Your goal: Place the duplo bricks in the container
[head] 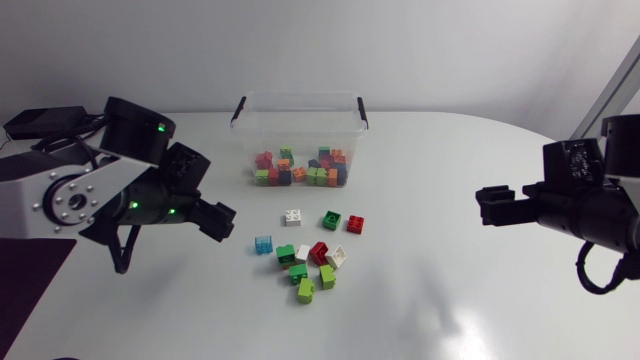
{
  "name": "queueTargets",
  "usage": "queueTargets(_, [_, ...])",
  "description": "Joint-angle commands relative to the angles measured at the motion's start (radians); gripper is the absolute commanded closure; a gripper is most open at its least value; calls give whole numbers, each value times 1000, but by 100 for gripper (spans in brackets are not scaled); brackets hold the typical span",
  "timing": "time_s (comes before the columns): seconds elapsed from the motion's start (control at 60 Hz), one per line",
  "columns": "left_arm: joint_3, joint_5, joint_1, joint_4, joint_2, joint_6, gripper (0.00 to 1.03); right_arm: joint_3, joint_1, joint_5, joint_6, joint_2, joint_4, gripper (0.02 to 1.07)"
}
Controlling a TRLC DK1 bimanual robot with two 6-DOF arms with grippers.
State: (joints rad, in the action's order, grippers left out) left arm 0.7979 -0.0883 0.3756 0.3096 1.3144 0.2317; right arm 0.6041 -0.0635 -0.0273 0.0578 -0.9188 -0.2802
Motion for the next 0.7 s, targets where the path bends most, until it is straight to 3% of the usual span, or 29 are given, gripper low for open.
queueTargets(0.0, [93,-8,11,45,91,152,12,51,8,18,36,-63,-48,7])
queueTargets(0.1, [162,-10,20,112,174,215,12,102,-1,36,146,-127,-114,7])
queueTargets(0.25, [172,1,45,120,238,374,12,152,-53,36,269,-186,-206,7])
queueTargets(0.367, [204,71,46,175,299,478,12,168,-61,41,352,-226,-251,7])
queueTargets(0.683, [293,185,40,241,414,644,12,218,-68,230,395,-364,-275,7])
